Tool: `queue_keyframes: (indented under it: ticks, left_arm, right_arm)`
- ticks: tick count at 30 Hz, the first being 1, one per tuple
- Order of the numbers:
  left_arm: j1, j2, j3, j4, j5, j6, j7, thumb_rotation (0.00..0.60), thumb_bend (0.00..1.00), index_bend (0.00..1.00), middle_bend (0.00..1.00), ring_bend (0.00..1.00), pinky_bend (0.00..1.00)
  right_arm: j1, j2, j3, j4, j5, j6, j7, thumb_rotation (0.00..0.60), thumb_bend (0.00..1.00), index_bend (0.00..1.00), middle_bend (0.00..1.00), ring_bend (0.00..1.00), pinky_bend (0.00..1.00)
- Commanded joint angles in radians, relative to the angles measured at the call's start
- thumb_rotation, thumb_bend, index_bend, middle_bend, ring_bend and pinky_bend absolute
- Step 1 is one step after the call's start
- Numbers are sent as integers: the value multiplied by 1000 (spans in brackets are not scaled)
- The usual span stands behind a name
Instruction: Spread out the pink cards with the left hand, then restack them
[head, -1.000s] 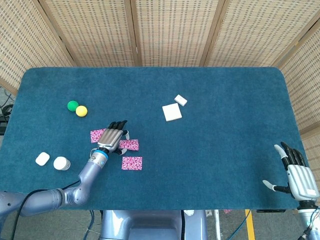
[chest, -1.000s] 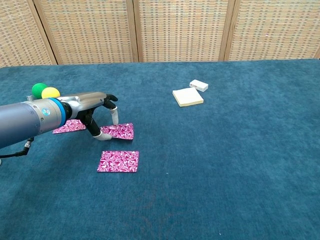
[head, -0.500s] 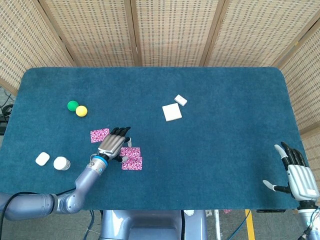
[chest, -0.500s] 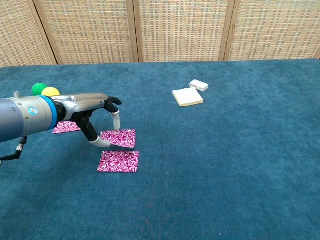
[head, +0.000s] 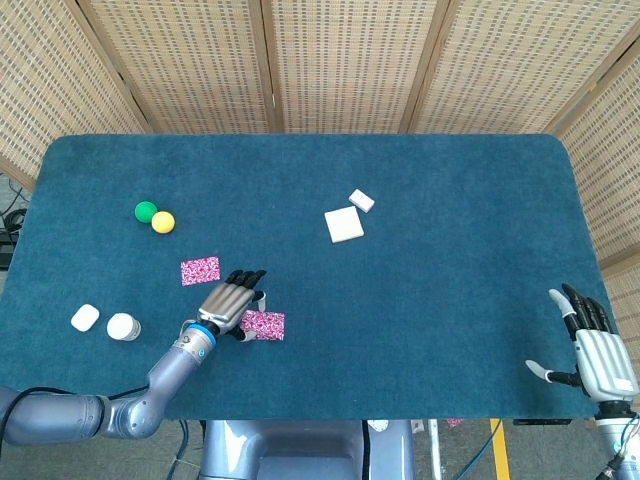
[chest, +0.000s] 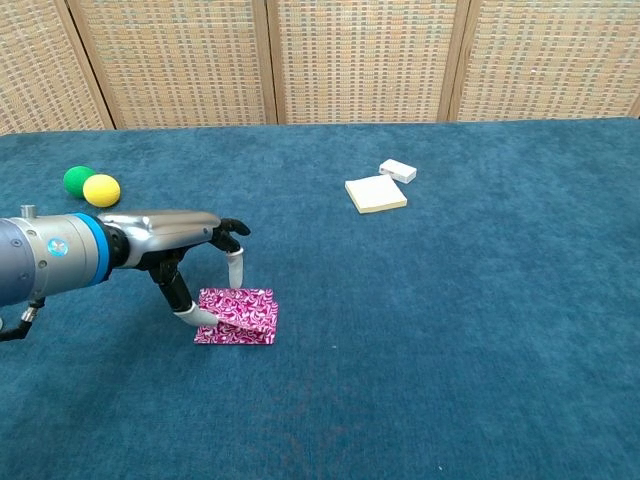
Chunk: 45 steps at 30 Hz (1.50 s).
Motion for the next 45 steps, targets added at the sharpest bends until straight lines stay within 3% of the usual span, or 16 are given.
queue_keyframes:
  ticks: [1,11,28,45]
  left_arm:
    - [-6,-12,5,10,-9,0,5,600,238,676,0,0,0]
    - [-21,-33,10,24,-41,11,17,600,120,594,0,0,0]
    - [-33,-36,13,17,-70,24,22,600,87,528,0,0,0]
    - [-39,-39,4,28,-79,34,14,600,72,353,0,0,0]
  right_arm:
    - [0,0,0,0,0,-1,1,600,1,0,0,0,0]
    - [1,1,0,0,0,-1,1,600,1,0,0,0,0]
    - [1,1,0,-1,1,-2,-1,600,1,0,0,0,0]
    - [1,2,0,-2,2,-3,-2,600,1,0,0,0,0]
